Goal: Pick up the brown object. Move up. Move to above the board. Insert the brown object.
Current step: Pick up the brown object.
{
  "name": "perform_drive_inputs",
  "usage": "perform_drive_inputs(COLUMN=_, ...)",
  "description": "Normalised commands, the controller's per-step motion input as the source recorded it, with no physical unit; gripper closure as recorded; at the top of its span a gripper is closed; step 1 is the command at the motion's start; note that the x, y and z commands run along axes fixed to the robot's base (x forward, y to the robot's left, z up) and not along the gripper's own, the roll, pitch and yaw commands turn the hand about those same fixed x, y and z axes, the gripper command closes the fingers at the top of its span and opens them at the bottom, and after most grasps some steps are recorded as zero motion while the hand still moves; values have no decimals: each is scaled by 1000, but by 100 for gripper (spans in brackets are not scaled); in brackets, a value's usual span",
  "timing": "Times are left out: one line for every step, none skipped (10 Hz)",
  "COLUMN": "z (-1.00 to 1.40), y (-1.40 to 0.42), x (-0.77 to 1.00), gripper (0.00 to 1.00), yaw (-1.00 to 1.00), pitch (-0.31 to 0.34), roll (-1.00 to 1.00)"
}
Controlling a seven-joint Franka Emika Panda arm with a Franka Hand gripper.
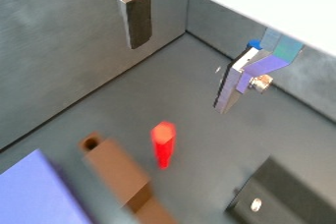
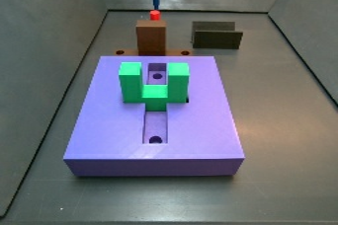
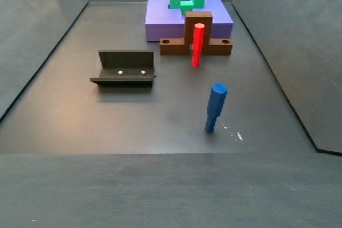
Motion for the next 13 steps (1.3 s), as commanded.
perform_drive_inputs(z=-283, y=-660, x=177, gripper=0, yaw=-254, pitch=14, roll=39)
perform_drive_inputs(z=-363, y=-374, x=100, gripper=0, yaw=-231, pitch=19, roll=-40)
perform_drive_inputs(z=-503, y=-246, x=29, gripper=0, yaw=-29, pitch=43, roll=-41)
perform_drive_inputs(z=-446, y=-171, x=-26, gripper=0, yaw=54, pitch=33, roll=0)
perform_drive_inputs(z=-329, y=-234, x=-83, gripper=0, yaw=89, pitch=0, roll=20)
perform_drive_inputs(z=-309, y=-326, x=-60, gripper=0, yaw=186, pitch=21, roll=16)
perform_drive_inputs(z=-280, y=-374, x=0, gripper=0, yaw=177, pitch=59, roll=64)
perform_drive_inputs(z=-251, y=-351, x=89, gripper=0, yaw=57, pitch=81, roll=86)
perform_drive_inputs(z=-243, y=-246, x=149, gripper=0, yaw=0, pitch=106, roll=80)
perform_drive_inputs(z=-217, y=-171, x=129, gripper=0, yaw=0, pitch=83, roll=59)
perform_drive_inputs(z=-211, y=-129, x=94, gripper=0, yaw=0, pitch=63, roll=41)
perform_drive_inputs(z=-203, y=-86, x=23, gripper=0, yaw=0, pitch=33, roll=29)
perform_drive_inputs(z=-174, y=-46, x=0, gripper=0, yaw=0, pitch=23, roll=57)
